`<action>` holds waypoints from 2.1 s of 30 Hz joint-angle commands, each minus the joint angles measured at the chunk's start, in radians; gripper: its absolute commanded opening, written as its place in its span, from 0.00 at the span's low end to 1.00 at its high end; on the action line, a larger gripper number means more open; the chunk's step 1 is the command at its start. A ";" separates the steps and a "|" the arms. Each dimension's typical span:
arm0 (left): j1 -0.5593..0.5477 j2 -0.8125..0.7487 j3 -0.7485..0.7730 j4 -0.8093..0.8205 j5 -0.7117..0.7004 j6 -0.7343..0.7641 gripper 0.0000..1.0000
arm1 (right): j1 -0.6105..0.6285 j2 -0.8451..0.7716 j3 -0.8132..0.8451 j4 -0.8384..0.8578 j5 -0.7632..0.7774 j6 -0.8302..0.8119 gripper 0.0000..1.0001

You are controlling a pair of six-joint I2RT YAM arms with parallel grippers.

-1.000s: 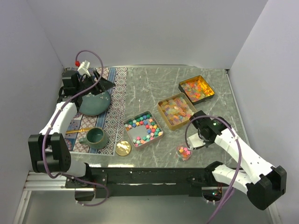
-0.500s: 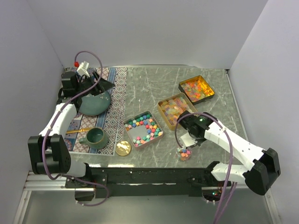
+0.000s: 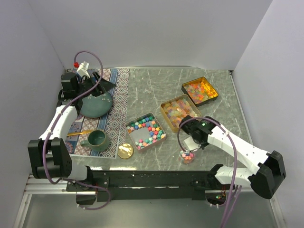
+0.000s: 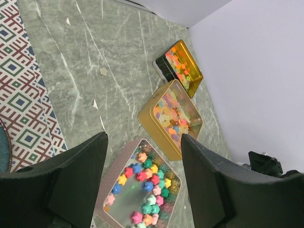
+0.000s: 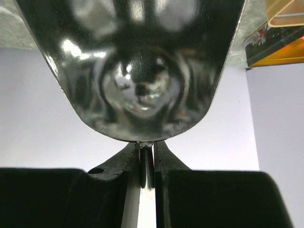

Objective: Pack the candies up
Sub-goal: Place the fake candies in the packing bottle, then place the spatula at the center of the board.

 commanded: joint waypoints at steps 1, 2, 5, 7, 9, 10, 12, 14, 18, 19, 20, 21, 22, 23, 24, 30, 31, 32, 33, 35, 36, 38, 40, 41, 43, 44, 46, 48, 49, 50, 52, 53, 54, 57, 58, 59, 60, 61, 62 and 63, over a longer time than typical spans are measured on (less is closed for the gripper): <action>0.003 -0.004 0.034 0.030 0.018 -0.016 0.69 | -0.031 0.031 0.089 -0.111 -0.032 0.101 0.00; 0.003 -0.002 0.051 0.015 0.021 -0.016 0.69 | -0.079 0.056 0.117 -0.111 -0.102 0.175 0.00; -0.003 0.013 0.092 -0.025 0.028 -0.004 0.69 | -0.201 0.153 0.215 -0.080 -0.219 0.329 0.00; -0.011 0.024 0.112 -0.049 0.028 0.010 0.69 | -0.257 0.183 0.264 -0.002 -0.290 0.386 0.00; -0.026 0.035 0.132 -0.063 0.029 0.026 0.69 | -0.344 0.196 0.275 0.059 -0.363 0.467 0.00; -0.034 0.039 0.137 -0.094 0.031 0.033 0.69 | -0.373 0.197 0.272 0.105 -0.391 0.487 0.00; -0.053 0.050 0.154 -0.121 0.026 0.052 0.69 | -0.450 0.202 0.258 0.145 -0.460 0.544 0.00; -0.057 0.061 0.180 -0.149 0.022 0.076 0.69 | -0.489 0.213 0.247 0.196 -0.497 0.598 0.00; -0.104 0.102 0.223 -0.226 0.006 0.153 0.69 | -0.582 0.287 0.252 0.254 -0.553 0.670 0.00; -0.107 0.110 0.236 -0.245 0.002 0.162 0.69 | -0.619 0.311 0.261 0.263 -0.554 0.693 0.00; -0.115 0.115 0.241 -0.258 -0.001 0.171 0.69 | -0.639 0.332 0.272 0.271 -0.554 0.702 0.00; -0.118 0.127 0.246 -0.266 -0.005 0.190 0.69 | -0.660 0.366 0.293 0.282 -0.556 0.711 0.00; -0.123 0.133 0.256 -0.281 -0.009 0.197 0.69 | -0.708 0.383 0.304 0.305 -0.560 0.725 0.00; -0.130 0.144 0.258 -0.286 -0.011 0.213 0.69 | -0.719 0.400 0.316 0.313 -0.557 0.734 0.00; -0.135 0.150 0.263 -0.289 -0.012 0.220 0.69 | -0.764 0.435 0.342 0.319 -0.557 0.748 0.00; -0.161 0.194 0.280 -0.282 -0.034 0.214 0.69 | -0.996 0.544 0.399 0.343 -0.589 0.848 0.00; -0.164 0.199 0.289 -0.284 -0.035 0.216 0.69 | -1.024 0.556 0.398 0.346 -0.591 0.845 0.00; -0.169 0.208 0.293 -0.293 -0.040 0.227 0.69 | -1.042 0.571 0.396 0.349 -0.588 0.842 0.00; -0.169 0.214 0.301 -0.301 -0.041 0.234 0.69 | -1.070 0.603 0.396 0.360 -0.574 0.837 0.00; -0.173 0.230 0.318 -0.327 -0.044 0.251 0.69 | -1.088 0.645 0.399 0.375 -0.565 0.823 0.00; -0.173 0.233 0.319 -0.333 -0.054 0.254 0.69 | -1.098 0.657 0.405 0.391 -0.563 0.820 0.00; -0.184 0.239 0.318 -0.342 -0.055 0.272 0.69 | -1.101 0.686 0.430 0.400 -0.574 0.814 0.01; -0.199 0.245 0.322 -0.370 -0.038 0.305 0.69 | -1.102 0.728 0.453 0.403 -0.589 0.816 0.06; -0.204 0.253 0.329 -0.399 -0.026 0.346 0.70 | -1.104 0.754 0.480 0.397 -0.602 0.817 0.12; -0.213 0.256 0.324 -0.419 -0.015 0.386 0.70 | -1.102 0.776 0.505 0.389 -0.647 0.814 0.20; -0.213 0.253 0.318 -0.424 -0.017 0.410 0.70 | -1.102 0.794 0.526 0.386 -0.655 0.817 0.28; -0.213 0.253 0.304 -0.442 -0.028 0.418 0.71 | -1.102 0.803 0.543 0.376 -0.661 0.834 0.36; -0.213 0.262 0.306 -0.460 -0.031 0.423 0.71 | -1.104 0.789 0.551 0.368 -0.663 0.837 0.51; -0.213 0.263 0.303 -0.457 -0.035 0.421 0.71 | -1.104 0.780 0.551 0.362 -0.669 0.836 0.52; -0.213 0.259 0.301 -0.451 -0.037 0.417 0.71 | -1.107 0.757 0.556 0.354 -0.683 0.834 0.54; -0.213 0.259 0.310 -0.445 -0.025 0.426 0.71 | -1.107 0.727 0.571 0.313 -0.701 0.859 0.54; -0.213 0.263 0.324 -0.465 -0.018 0.438 0.71 | -1.107 0.679 0.595 0.299 -0.758 0.868 0.60; -0.215 0.265 0.347 -0.477 -0.015 0.454 0.72 | -1.105 0.652 0.609 0.278 -0.792 0.883 0.63; -0.213 0.273 0.393 -0.600 -0.006 0.576 0.72 | -1.089 0.563 0.666 0.250 -0.936 0.921 0.80; -0.213 0.280 0.404 -0.640 -0.005 0.661 0.72 | -1.081 0.546 0.687 0.245 -0.974 0.923 0.82; -0.213 0.283 0.413 -0.723 -0.005 0.702 0.72 | -1.067 0.515 0.695 0.241 -1.008 0.919 1.00; -0.213 0.285 0.424 -0.764 0.003 0.749 0.73 | -1.026 0.500 0.700 0.239 -1.064 0.905 1.00; -0.213 0.279 0.424 -0.804 0.014 0.864 0.73 | -0.992 0.483 0.698 0.244 -1.080 0.897 1.00; -0.213 0.271 0.419 -0.848 0.029 0.929 0.74 | -0.959 0.448 0.695 0.253 -1.085 0.891 1.00; -0.213 0.262 0.405 -0.923 0.041 0.996 0.75 | -0.887 0.429 0.689 0.280 -1.089 0.888 1.00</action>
